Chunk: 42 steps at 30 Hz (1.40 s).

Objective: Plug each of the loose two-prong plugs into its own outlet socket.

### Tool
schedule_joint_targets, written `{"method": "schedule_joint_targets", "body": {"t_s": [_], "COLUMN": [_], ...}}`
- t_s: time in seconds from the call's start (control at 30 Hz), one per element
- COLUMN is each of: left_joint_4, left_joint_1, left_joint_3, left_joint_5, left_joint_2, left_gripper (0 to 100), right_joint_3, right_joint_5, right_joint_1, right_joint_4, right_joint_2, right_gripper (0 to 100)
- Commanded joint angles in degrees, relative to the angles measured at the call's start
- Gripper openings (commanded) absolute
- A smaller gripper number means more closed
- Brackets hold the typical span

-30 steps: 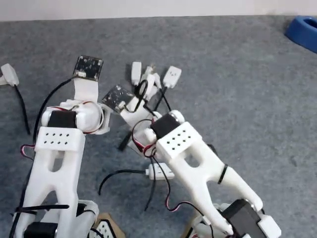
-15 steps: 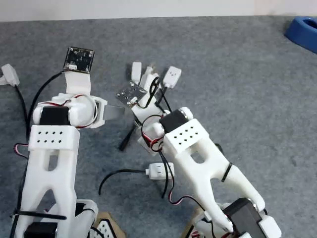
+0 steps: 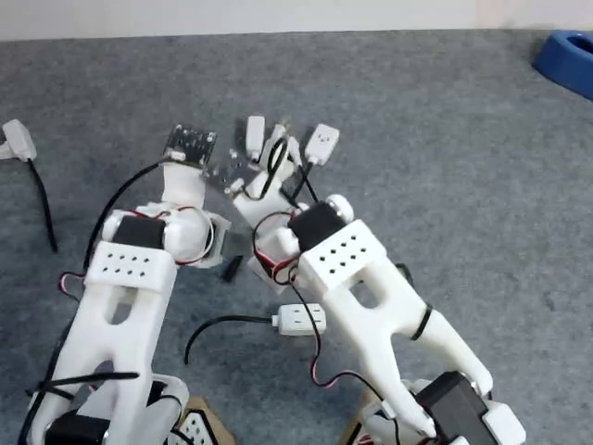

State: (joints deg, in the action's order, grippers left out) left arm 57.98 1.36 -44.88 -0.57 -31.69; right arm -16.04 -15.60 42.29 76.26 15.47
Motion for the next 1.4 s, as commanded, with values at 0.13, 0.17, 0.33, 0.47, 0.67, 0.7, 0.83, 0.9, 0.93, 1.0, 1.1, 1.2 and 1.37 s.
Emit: {"method": "schedule_joint_targets", "body": {"t_s": [0.13, 0.17, 0.33, 0.47, 0.67, 0.7, 0.83, 0.9, 0.93, 1.0, 1.1, 1.2, 1.37], "left_joint_4": [-2.4, -2.4, -2.5, -4.9, -8.2, -9.1, -10.5, -10.5, -10.5, -10.5, -10.7, -11.3, -9.4], "left_joint_1": [0.8, 0.7, -4.3, -8.0, -11.4, -11.4, -11.1, -11.0, -11.0, -11.0, -11.1, -11.4, -5.7], "left_joint_3": [-0.9, -0.9, -1.0, -1.5, -3.2, -4.0, -4.9, -4.9, -4.9, -4.9, -4.8, -5.1, -5.1], "left_joint_5": [0.2, 0.2, 0.2, 0.4, 0.6, 0.6, 0.6, 0.6, 0.6, 0.6, 0.6, 0.6, 0.7], "left_joint_2": [-0.5, -0.5, -0.5, 0.0, 0.0, 0.0, 0.0, 0.0, 0.0, 0.0, 0.0, 0.0, -0.4], "left_gripper": [41, 41, 41, 41, 41, 41, 41, 41, 41, 41, 41, 41, 41], "right_joint_3": [6.8, 5.5, 0.4, -2.9, -5.8, -5.7, 1.2, 5.7, 7.8, 11.9, 17.7, 20.5, 18.4], "right_joint_5": [-3.5, -4.1, -7.7, -10.7, -14.4, -15.8, -24.2, -32.3, -35.3, -36.7, -36.7, -35.5, -18.6], "right_joint_1": [-2.9, -3.3, -6.4, -8.2, -10.2, -11.7, -23.3, -28.1, -29.8, -31.6, -31.5, -26.8, -21.0], "right_joint_4": [5.3, 5.3, 5.1, 4.5, 6.8, 8.2, 14.0, 19.2, 21.3, 23.3, 23.9, 24.1, 17.2], "right_joint_2": [2.2, 2.2, 2.2, 2.2, 2.3, 2.8, 2.9, 3.0, 3.0, 3.0, 3.0, 3.1, 0.1], "right_gripper": [0.6, 0.6, 0.6, 0.6, 0.6, 0.6, 1.6, 6.4, 9.4, 15.7, 22.1, 23.6, 23.6]}}
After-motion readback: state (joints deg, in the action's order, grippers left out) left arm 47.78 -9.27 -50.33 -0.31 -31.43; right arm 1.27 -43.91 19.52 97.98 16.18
